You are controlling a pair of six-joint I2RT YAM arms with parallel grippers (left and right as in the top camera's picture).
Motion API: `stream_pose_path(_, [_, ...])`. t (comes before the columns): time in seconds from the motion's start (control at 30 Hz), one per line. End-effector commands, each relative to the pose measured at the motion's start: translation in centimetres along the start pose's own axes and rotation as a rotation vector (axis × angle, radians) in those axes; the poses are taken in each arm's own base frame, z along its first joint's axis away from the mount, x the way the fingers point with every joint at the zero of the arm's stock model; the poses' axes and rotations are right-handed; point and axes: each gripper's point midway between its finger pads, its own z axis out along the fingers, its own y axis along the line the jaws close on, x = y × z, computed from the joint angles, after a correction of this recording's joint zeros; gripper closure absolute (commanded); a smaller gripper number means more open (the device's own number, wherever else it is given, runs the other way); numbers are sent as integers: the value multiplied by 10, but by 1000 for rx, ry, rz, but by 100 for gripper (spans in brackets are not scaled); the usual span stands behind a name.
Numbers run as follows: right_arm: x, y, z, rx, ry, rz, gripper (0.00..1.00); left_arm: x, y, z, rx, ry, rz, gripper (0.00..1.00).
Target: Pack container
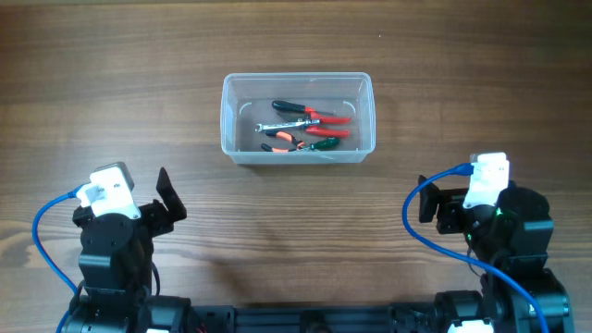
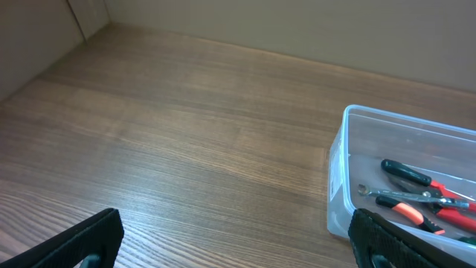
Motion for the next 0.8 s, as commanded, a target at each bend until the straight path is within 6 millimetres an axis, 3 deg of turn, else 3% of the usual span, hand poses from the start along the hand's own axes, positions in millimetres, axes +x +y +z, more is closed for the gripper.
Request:
stream_pose_path(0.0, [1, -2, 1, 15, 6, 19, 0, 1, 3, 0, -16, -5, -12, 0])
stream_pose_path(0.17, [-8, -3, -15, 18, -74, 19, 0, 1, 3, 0, -16, -5, -12, 0])
stream_pose_path(0.23, [-8, -21, -38, 131, -145, -27, 0, 1, 3, 0, -16, -5, -12, 0])
stream_pose_path(0.33, [-7, -19, -75, 128, -290, 5, 0, 1, 3, 0, -16, -5, -12, 0])
stream_pose_path(0.4, [-8, -18, -84, 127, -370, 5, 0, 1, 3, 0, -16, -5, -12, 0])
stream_pose_path(0.6, [-26, -11, -46, 71, -582, -7, 0, 1, 3, 0, -16, -5, -12, 0])
stream_pose_path(0.77, [-43, -8, -32, 98, -770, -117, 0, 1, 3, 0, -16, -5, -12, 0])
